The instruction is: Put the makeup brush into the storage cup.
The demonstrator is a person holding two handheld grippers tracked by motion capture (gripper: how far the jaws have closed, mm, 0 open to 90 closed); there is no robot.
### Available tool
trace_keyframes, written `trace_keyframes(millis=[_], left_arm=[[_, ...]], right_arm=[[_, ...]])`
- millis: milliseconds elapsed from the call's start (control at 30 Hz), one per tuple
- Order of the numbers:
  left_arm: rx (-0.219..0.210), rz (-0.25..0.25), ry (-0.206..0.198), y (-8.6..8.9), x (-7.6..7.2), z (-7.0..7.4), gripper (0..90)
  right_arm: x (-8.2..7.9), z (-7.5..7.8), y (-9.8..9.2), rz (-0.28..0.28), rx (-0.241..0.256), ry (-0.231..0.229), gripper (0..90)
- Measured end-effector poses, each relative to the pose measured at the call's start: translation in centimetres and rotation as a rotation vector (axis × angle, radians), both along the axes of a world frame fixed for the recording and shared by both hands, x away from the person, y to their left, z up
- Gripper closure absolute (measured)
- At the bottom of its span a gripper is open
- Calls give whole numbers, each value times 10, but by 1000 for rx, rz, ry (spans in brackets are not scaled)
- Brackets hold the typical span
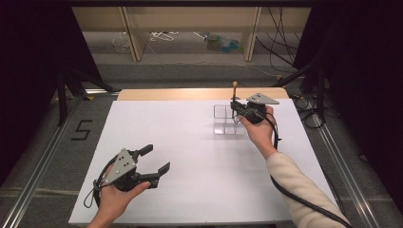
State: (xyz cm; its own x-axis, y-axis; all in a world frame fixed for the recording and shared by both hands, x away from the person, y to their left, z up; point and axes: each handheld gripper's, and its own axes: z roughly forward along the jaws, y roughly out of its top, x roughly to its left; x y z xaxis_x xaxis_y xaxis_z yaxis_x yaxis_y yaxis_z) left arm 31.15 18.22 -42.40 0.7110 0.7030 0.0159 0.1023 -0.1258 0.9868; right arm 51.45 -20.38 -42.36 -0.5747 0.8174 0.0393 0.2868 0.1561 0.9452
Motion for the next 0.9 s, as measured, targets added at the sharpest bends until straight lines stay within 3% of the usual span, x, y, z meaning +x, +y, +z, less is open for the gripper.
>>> trace_keyframes(millis=[633, 700, 733, 900], left_arm=[[-3, 4, 3, 0, 0, 0, 175], [-3, 4, 5, 0, 0, 0, 175], [-3, 4, 4, 0, 0, 0, 175], [0, 1, 1, 0, 0, 0, 175]], right_arm=[[1, -4, 1, 4, 3, 0, 838], [0, -4, 1, 7, 7, 17, 838], [1, -4, 1, 6, -2, -2, 838], [1, -4, 1, 2, 4, 1, 838]])
